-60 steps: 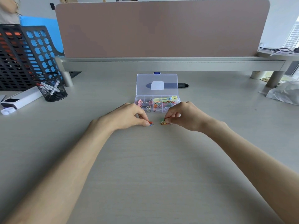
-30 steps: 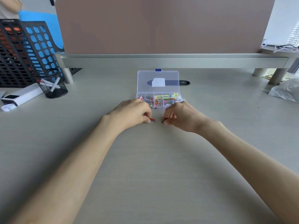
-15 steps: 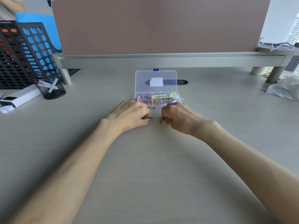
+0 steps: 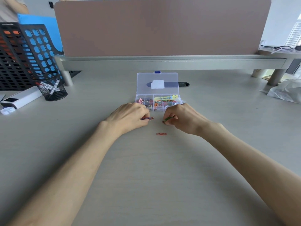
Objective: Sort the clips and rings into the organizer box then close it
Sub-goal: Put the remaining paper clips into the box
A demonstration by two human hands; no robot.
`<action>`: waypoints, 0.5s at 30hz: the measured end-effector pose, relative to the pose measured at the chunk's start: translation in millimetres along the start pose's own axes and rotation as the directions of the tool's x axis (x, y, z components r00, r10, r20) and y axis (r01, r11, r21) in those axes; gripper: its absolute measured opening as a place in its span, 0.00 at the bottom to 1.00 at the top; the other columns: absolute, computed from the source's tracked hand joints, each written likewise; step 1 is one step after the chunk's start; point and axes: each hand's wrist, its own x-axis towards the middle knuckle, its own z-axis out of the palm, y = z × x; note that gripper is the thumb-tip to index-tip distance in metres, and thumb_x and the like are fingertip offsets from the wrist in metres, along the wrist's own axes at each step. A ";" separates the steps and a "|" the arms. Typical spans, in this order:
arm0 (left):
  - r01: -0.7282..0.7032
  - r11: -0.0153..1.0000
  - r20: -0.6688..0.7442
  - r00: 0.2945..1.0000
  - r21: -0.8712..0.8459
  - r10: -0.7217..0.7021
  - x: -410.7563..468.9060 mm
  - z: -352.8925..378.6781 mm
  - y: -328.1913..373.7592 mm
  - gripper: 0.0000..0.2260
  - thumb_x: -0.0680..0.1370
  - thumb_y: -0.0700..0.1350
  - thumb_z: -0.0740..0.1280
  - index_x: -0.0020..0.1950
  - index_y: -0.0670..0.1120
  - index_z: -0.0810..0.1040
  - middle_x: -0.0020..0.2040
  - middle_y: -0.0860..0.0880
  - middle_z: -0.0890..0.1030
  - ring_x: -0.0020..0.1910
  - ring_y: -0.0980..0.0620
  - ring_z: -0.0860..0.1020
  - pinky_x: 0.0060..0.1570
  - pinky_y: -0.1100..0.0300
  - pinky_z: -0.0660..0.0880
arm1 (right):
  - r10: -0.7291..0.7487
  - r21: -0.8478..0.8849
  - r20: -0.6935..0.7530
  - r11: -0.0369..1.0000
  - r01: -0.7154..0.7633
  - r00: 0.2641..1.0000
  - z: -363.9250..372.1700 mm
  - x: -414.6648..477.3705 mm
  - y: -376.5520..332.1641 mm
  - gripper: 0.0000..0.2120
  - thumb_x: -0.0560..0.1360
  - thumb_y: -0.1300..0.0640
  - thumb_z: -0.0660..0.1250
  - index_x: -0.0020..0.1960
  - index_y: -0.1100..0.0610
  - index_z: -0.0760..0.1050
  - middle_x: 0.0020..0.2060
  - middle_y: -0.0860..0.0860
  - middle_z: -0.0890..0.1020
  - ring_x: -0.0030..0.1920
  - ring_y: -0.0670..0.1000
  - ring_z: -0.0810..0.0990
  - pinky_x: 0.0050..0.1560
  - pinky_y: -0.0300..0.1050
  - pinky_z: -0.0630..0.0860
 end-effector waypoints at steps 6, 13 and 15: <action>0.066 0.989 0.009 0.998 -0.135 -0.065 -7.7 2.3 -8.0 0.06 0.76 0.48 0.66 0.46 0.49 0.81 0.42 0.53 0.78 0.39 0.49 0.72 0.39 0.57 0.69 | -0.034 0.024 -0.029 0.999 0.034 0.999 -6.9 -1.5 -2.1 0.10 0.72 0.66 0.63 0.42 0.54 0.80 0.39 0.48 0.81 0.40 0.51 0.76 0.43 0.44 0.74; 0.088 0.959 -0.006 0.996 -0.271 -0.093 -8.8 10.7 -17.0 0.04 0.76 0.50 0.68 0.45 0.51 0.81 0.37 0.56 0.76 0.37 0.52 0.74 0.41 0.53 0.75 | -0.009 0.082 -0.059 0.997 0.014 0.998 -8.7 1.1 0.7 0.08 0.72 0.66 0.64 0.45 0.56 0.80 0.41 0.50 0.83 0.43 0.52 0.79 0.46 0.45 0.76; 0.106 0.937 -0.012 0.993 -0.332 -0.117 -8.4 10.4 -14.2 0.04 0.75 0.49 0.69 0.43 0.51 0.81 0.32 0.58 0.74 0.33 0.56 0.71 0.39 0.56 0.73 | -0.001 0.093 -0.058 0.996 0.006 0.998 -9.9 2.5 3.1 0.07 0.73 0.65 0.65 0.45 0.56 0.80 0.42 0.51 0.83 0.44 0.53 0.80 0.47 0.44 0.77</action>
